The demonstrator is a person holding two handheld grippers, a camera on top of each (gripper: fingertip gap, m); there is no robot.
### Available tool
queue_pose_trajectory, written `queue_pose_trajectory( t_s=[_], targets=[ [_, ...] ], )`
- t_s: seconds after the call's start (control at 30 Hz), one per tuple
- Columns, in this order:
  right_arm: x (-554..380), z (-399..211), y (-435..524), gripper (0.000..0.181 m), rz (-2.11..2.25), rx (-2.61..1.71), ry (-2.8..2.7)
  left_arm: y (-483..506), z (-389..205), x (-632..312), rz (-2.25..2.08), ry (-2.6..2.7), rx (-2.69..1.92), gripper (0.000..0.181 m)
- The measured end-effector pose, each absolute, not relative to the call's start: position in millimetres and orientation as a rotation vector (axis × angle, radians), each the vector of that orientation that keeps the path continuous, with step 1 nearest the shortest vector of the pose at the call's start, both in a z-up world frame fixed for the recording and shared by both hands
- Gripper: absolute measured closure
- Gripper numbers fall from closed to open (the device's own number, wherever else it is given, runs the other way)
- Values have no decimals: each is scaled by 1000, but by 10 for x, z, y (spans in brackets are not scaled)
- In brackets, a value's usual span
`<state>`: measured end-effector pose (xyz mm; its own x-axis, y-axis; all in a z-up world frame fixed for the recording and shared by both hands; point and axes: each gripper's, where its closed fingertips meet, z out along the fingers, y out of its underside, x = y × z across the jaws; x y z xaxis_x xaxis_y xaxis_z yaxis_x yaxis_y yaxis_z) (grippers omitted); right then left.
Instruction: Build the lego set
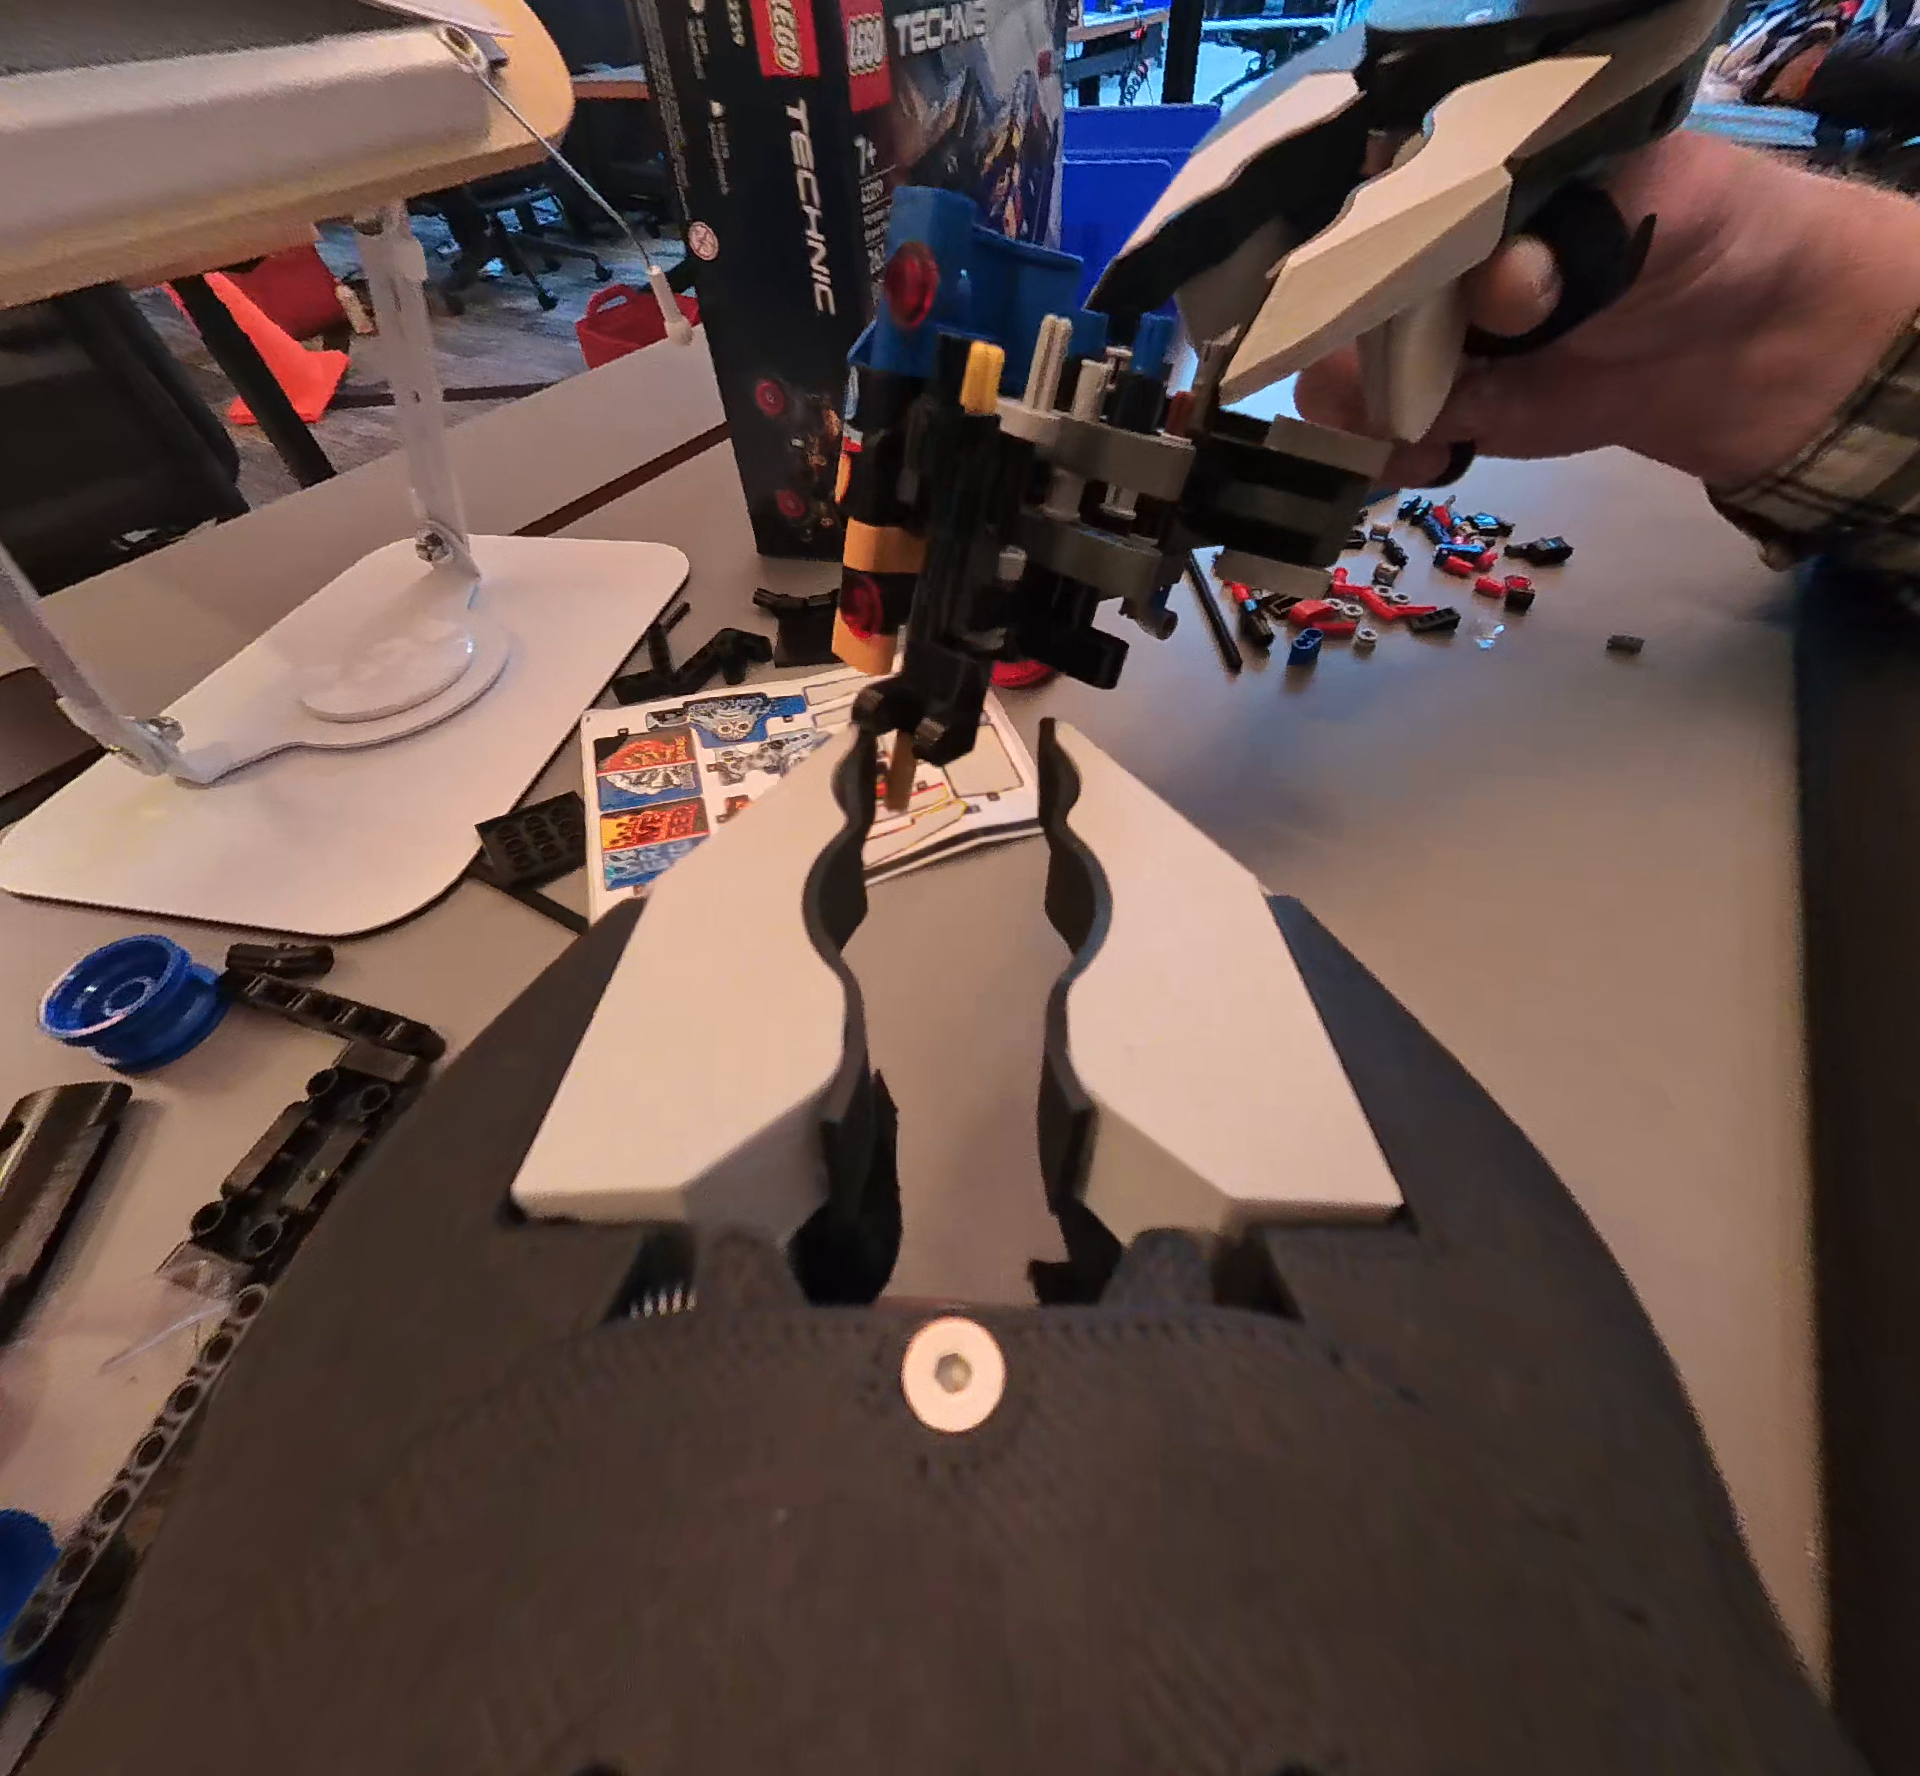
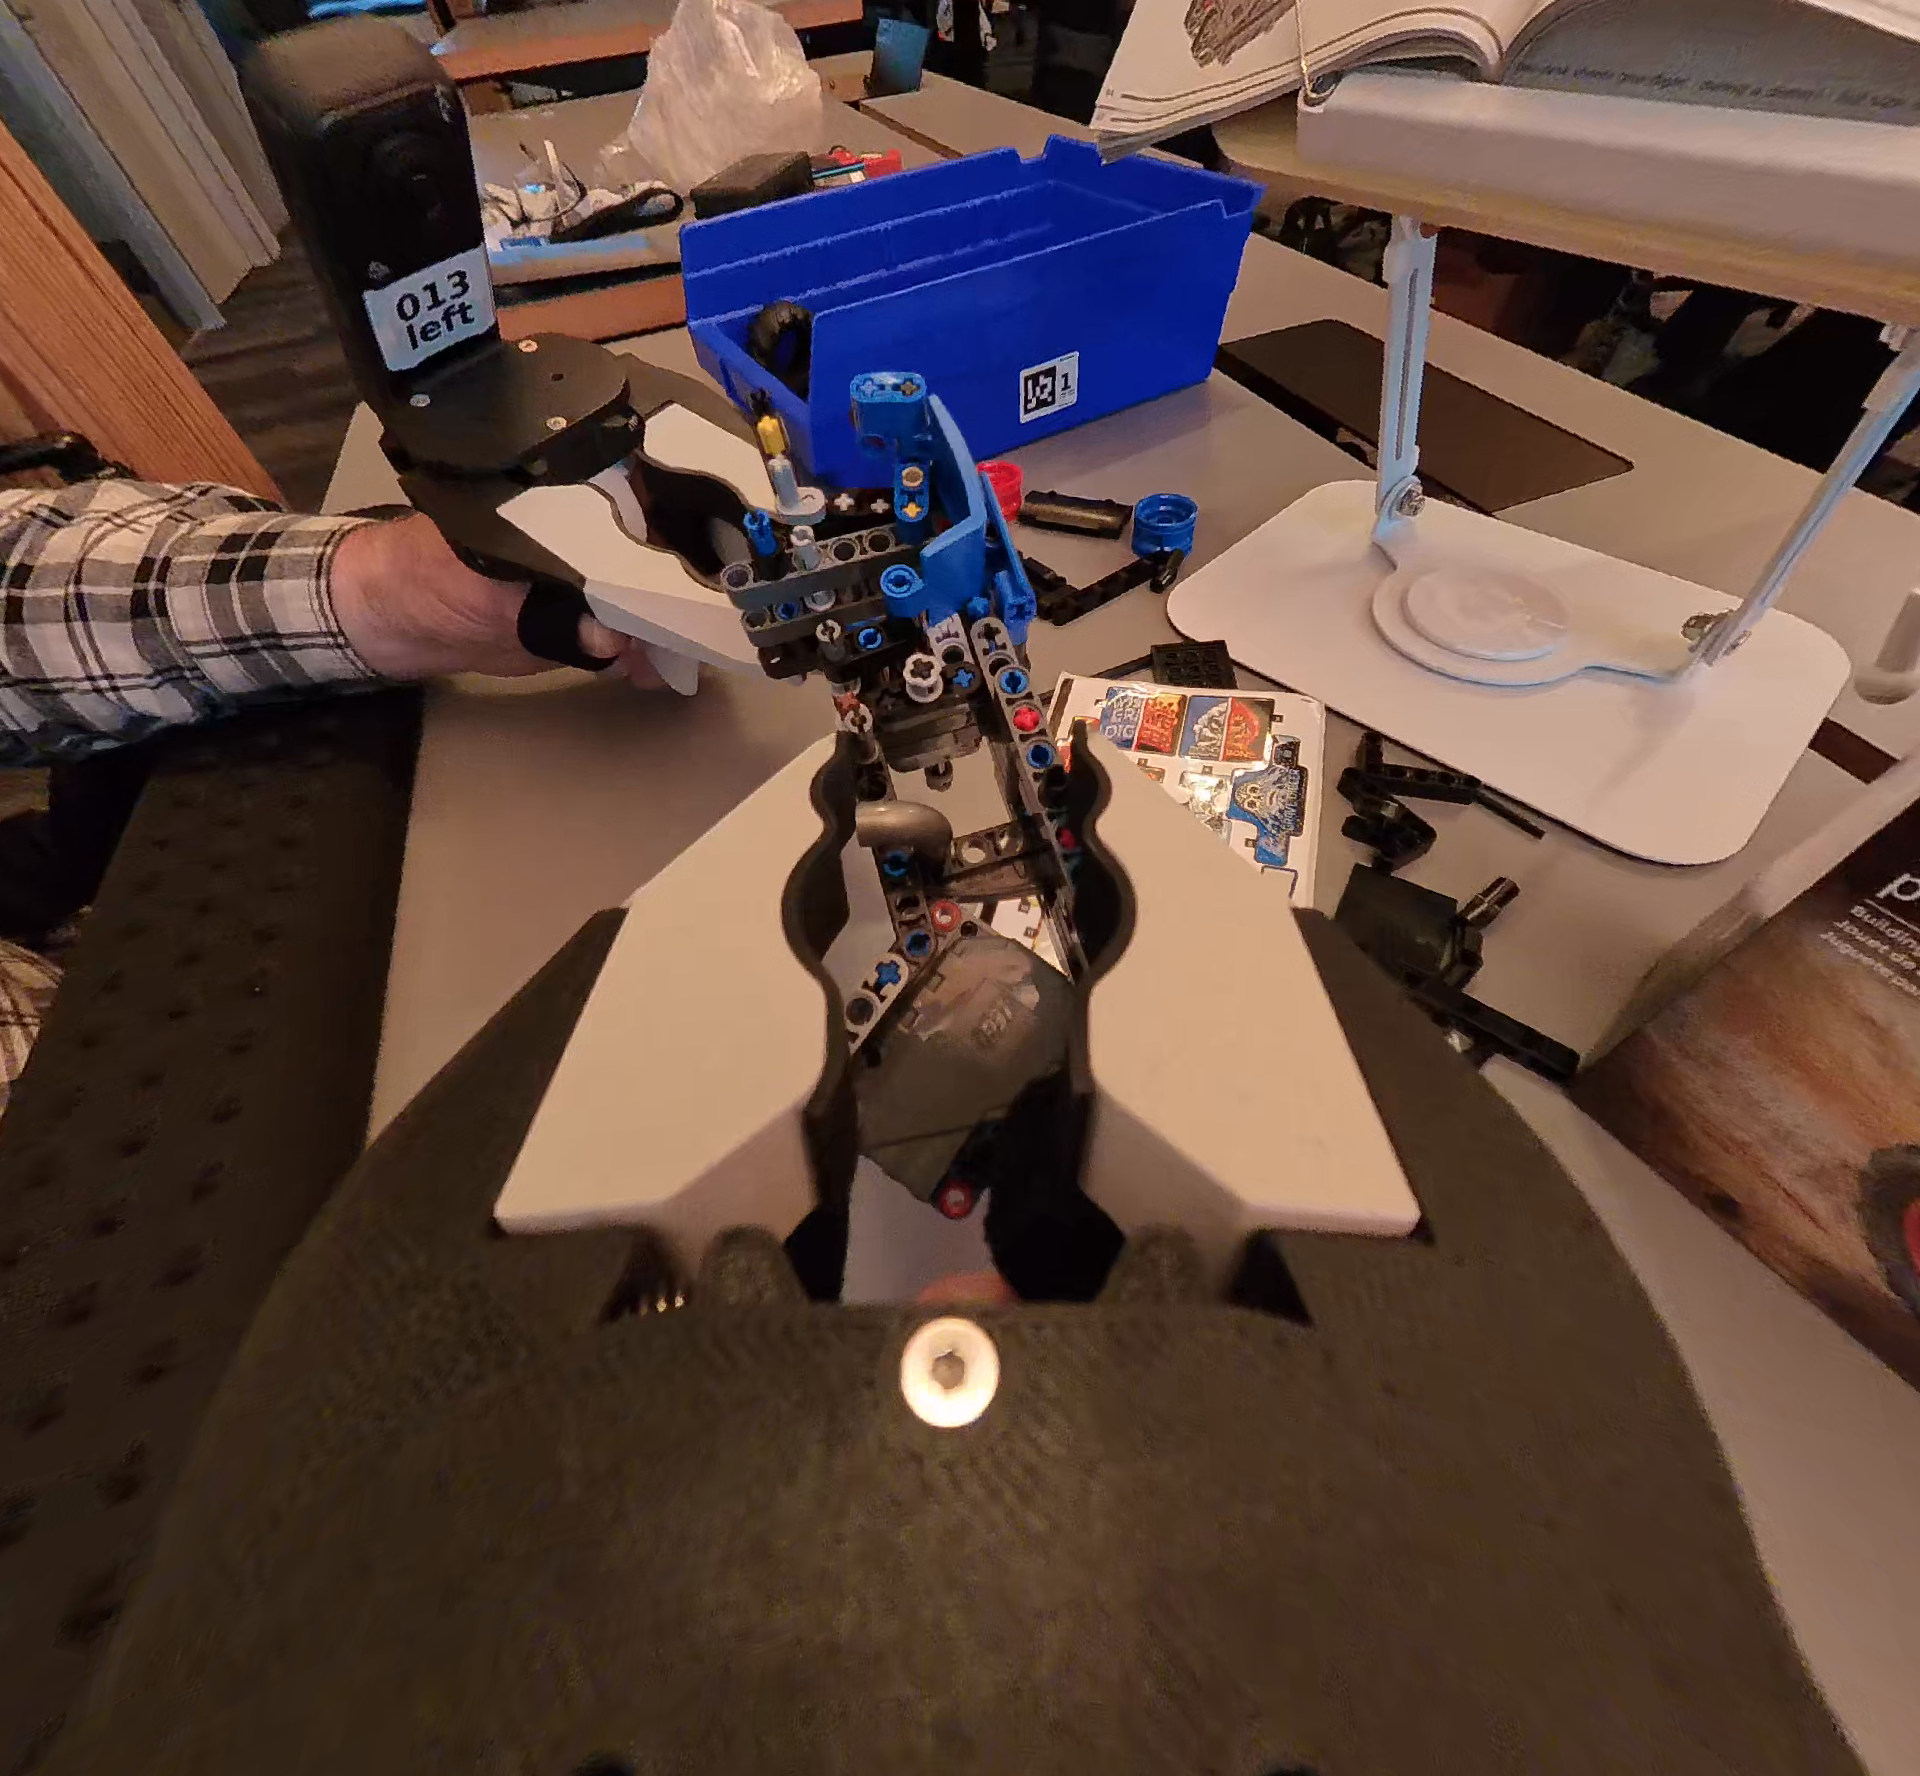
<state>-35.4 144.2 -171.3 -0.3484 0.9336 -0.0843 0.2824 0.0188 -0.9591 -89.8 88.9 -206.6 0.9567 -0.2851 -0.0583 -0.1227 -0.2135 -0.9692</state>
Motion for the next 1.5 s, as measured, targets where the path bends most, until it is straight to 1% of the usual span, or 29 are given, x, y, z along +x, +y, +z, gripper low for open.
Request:
queue_pose_trajectory(
  t_s=[0.23, 0.57, 1.5],
  targets=[
    [-365, -1674, 1453, 142, 1411, -1276, -1639, 908, -1989, -978, -131, 244, -1761, 131],
    [-382, -1617, 1438, 142, 1484, -1300, -1583, 973, -2058, -874, -189, 248, -1787, 122],
    [-409, -1701, 1360, 143, 1598, -1397, -1569, 1016, -2006, -832, -245, 223, -1756, 131]
  ],
)
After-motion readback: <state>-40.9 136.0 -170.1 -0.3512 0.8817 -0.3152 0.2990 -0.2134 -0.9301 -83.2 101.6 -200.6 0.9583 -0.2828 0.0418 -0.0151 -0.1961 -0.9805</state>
